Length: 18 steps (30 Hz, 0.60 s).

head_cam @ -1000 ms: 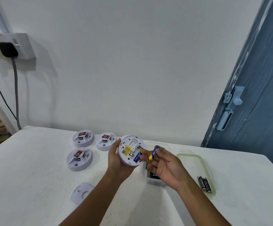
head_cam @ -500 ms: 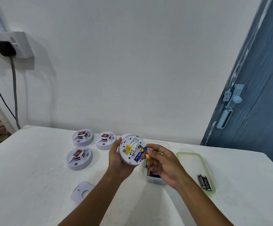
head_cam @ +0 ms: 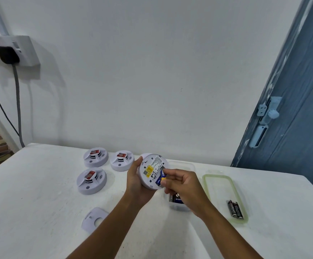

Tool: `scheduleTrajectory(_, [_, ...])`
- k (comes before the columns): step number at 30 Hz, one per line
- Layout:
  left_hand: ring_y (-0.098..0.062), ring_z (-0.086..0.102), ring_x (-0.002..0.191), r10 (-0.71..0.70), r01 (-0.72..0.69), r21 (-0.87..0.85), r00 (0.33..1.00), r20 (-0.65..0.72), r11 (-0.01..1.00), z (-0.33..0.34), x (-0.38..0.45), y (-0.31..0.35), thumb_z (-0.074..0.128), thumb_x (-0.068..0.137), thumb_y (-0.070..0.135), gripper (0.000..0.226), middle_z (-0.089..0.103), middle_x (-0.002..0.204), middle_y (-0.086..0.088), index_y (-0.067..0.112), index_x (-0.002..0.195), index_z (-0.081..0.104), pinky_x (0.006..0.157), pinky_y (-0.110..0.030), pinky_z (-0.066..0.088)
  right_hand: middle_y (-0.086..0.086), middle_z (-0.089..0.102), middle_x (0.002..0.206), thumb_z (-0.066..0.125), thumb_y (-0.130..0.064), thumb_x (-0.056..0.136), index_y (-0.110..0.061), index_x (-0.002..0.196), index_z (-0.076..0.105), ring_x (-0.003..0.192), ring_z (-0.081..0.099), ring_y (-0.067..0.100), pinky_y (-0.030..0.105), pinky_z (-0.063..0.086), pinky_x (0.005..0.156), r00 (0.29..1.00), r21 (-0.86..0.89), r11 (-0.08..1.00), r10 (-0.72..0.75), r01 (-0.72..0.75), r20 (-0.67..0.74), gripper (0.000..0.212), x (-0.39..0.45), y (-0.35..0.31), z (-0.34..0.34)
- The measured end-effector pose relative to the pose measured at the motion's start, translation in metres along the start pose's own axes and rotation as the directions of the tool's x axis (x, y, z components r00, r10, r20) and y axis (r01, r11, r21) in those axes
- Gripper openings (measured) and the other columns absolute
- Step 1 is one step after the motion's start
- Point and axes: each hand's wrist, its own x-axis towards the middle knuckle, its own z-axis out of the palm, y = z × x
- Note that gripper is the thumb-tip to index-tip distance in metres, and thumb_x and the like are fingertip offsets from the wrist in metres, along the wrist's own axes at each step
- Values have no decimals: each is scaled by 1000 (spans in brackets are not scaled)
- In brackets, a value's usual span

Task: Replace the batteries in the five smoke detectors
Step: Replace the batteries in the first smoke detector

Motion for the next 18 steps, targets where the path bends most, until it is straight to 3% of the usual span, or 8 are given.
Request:
scheduleTrajectory(4, [-31, 60, 88, 3, -3, 11, 1000, 17, 1000, 4, -2, 0, 48, 79, 46, 52, 67, 94, -19, 5, 106, 67, 82, -42, 45, 9, 75, 92, 75, 0, 77, -4, 111, 70, 75, 67, 18, 36, 55, 73, 999, -1, 1000, -10, 10, -34, 34, 3, 3, 4])
scheduleTrajectory(6, [-32, 60, 91, 8, -8, 8, 1000, 17, 1000, 5, -2, 0, 50, 78, 45, 53, 67, 95, -19, 4, 107, 66, 84, -42, 45, 7, 75, 89, 77, 3, 73, -6, 105, 72, 83, 70, 16, 27, 56, 76, 998, 5, 1000, -29, 29, -48, 33, 4, 4, 5])
scheduleTrajectory(9, [-32, 61, 91, 3, -3, 3, 1000, 24, 1000, 6, -3, 0, 49, 79, 46, 52, 69, 95, -19, 5, 107, 66, 81, -41, 49, 0, 70, 78, 83, 1, 66, -10, 96, 74, 76, 68, 11, 18, 52, 71, 996, -56, 997, -64, 60, -65, 33, 5, 6, 7])
scheduleTrajectory(14, [-31, 63, 88, 12, -12, 4, 998, 66, 1000, 9, -6, -2, 48, 79, 45, 50, 69, 94, -18, 6, 97, 73, 77, -41, 52, 4, 64, 88, 89, -4, 58, -14, 82, 69, 71, 60, 5, 18, 50, 62, 980, -90, 992, -105, 91, -170, 33, 5, 10, 9])
scheduleTrajectory(18, [-32, 64, 88, 29, -30, 14, 996, 83, 999, 13, -7, -2, 48, 78, 45, 50, 70, 96, -19, 6, 97, 74, 72, -39, 57, 3, 59, 82, 89, -1, 57, -6, 95, 53, 60, 59, -3, 11, 44, 51, 970, -20, 999, -46, 42, -237, 52, 2, 8, 11])
